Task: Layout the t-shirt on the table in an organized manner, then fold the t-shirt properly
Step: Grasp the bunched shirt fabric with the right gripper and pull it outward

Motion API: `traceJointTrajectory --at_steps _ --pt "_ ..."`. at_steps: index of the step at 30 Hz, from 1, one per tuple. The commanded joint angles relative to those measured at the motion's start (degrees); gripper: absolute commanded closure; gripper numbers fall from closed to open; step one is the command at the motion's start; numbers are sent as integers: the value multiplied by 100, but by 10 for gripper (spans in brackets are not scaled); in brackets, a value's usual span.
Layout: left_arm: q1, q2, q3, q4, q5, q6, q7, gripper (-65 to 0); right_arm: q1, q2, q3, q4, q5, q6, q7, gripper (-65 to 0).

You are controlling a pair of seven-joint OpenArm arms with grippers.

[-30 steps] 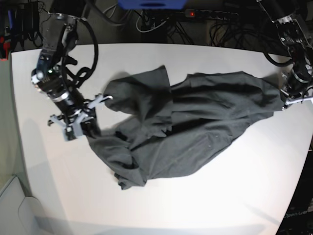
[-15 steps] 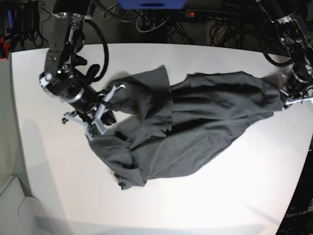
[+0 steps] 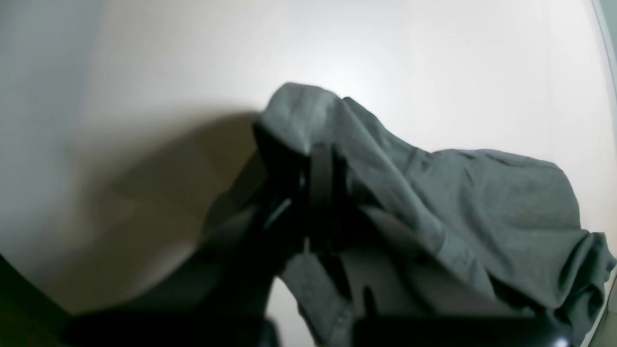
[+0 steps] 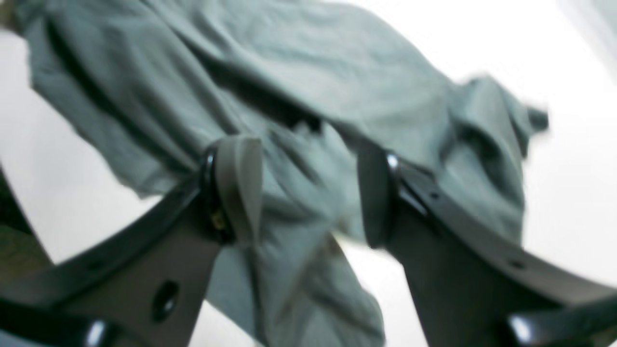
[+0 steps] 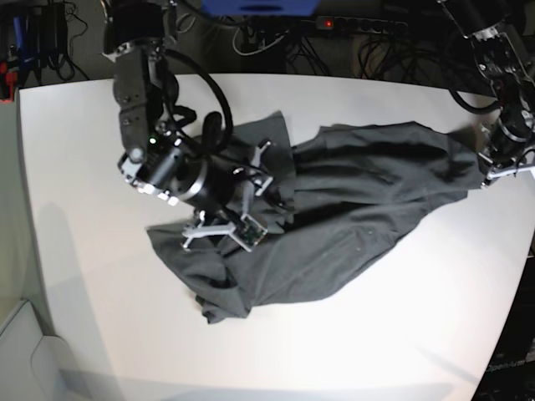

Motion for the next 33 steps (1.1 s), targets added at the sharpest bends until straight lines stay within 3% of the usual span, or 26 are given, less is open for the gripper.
traceJointTrajectory --at_steps 1,6,20,27,29,33 --pt "-21 -94 -15 118 -44 -20 -53 -6 170 -15 -106 -93 73 19 96 -328" --pt "-13 -59 -42 118 -53 -20 -44 -6 619 -15 -273 -1016 73 19 113 -331" --pt "-21 29 -51 127 -53 -20 -53 -6 856 -6 -273 -1658 64 19 298 -331" --pt "-30 29 -51 127 -53 -20 -53 -6 847 205 -273 -1763 64 19 474 -321" --pt "-39 29 -51 127 -53 -20 -53 -6 847 284 -273 -1772 64 19 544 -265" --pt "-39 29 -51 127 -53 -20 -53 -6 882 346 -273 -2229 64 19 571 -57"
